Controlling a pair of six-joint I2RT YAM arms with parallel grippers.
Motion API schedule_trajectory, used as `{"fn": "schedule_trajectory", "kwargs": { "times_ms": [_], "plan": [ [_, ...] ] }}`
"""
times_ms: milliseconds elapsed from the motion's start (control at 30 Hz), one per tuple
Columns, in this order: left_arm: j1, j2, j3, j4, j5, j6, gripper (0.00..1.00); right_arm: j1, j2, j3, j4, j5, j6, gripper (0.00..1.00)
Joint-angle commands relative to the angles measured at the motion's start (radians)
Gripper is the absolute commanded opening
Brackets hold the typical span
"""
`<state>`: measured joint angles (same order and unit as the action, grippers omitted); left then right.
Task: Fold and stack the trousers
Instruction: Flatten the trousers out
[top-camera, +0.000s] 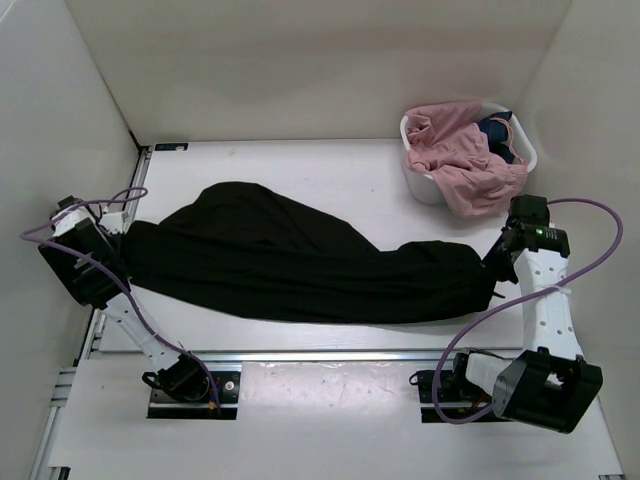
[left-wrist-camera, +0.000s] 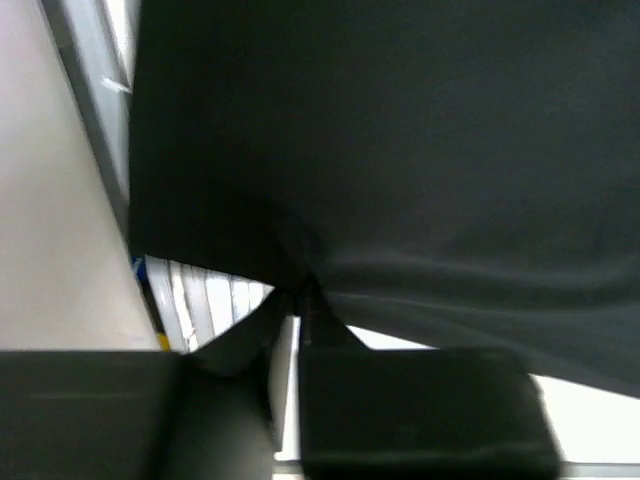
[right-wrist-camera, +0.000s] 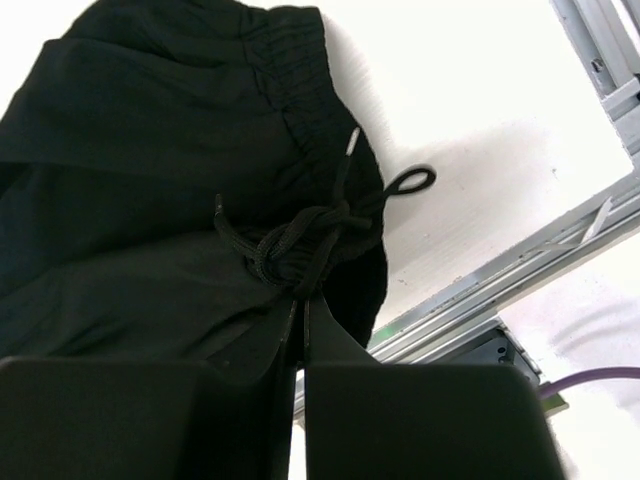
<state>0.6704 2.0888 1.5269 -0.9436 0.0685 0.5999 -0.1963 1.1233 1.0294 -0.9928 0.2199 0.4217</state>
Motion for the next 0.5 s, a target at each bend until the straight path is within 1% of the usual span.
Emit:
{"fn": "schedule_trajectory", "kwargs": {
  "times_ms": [0,67,100,133,233,267,300,333,367,400,433,467],
  "plan": [
    [-0.023,0.016,-0.036,0.040,0.177,-0.008,0.14,-0.006,0.009,0.021,0.039,-0.030,-0.023,0.00],
    [-0.023,0.004,-0.045,0.040,0.177,0.001,0.14,-0.006,0.058,0.067,0.062,-0.060,-0.023,0.00],
    [-0.023,-0.009,-0.045,0.028,0.148,0.012,0.14,-0.006,0.078,0.101,0.062,-0.071,-0.032,0.00],
    [-0.023,-0.025,-0.025,0.028,0.131,0.012,0.14,-0.006,0.122,0.192,0.062,-0.071,-0.032,0.00],
    [-0.002,-0.088,0.021,-0.010,0.074,0.053,0.14,-0.006,0.199,0.364,0.027,-0.083,-0.041,0.00],
    [-0.002,-0.108,0.032,-0.045,0.074,0.079,0.14,-0.015,0.211,0.462,-0.015,-0.083,-0.041,0.00],
    [0.014,-0.128,0.032,-0.067,0.061,0.095,0.14,-0.015,0.220,0.498,-0.045,-0.065,-0.025,0.00],
    [0.027,-0.171,0.032,-0.087,0.041,0.112,0.14,-0.015,0.221,0.520,-0.078,-0.053,-0.009,0.00],
    [0.028,-0.193,0.016,-0.124,0.025,0.127,0.14,-0.038,0.221,0.520,-0.148,-0.053,0.005,0.00],
    [0.038,-0.217,-0.005,-0.135,0.008,0.142,0.14,-0.052,0.221,0.499,-0.177,-0.053,0.017,0.00],
    [0.047,-0.242,-0.036,-0.144,-0.016,0.176,0.14,-0.066,0.184,0.460,-0.200,-0.062,0.026,0.00],
    [0.047,-0.292,-0.106,-0.144,-0.027,0.188,0.14,-0.084,0.159,0.413,-0.213,-0.074,0.035,0.00]
  ]
}}
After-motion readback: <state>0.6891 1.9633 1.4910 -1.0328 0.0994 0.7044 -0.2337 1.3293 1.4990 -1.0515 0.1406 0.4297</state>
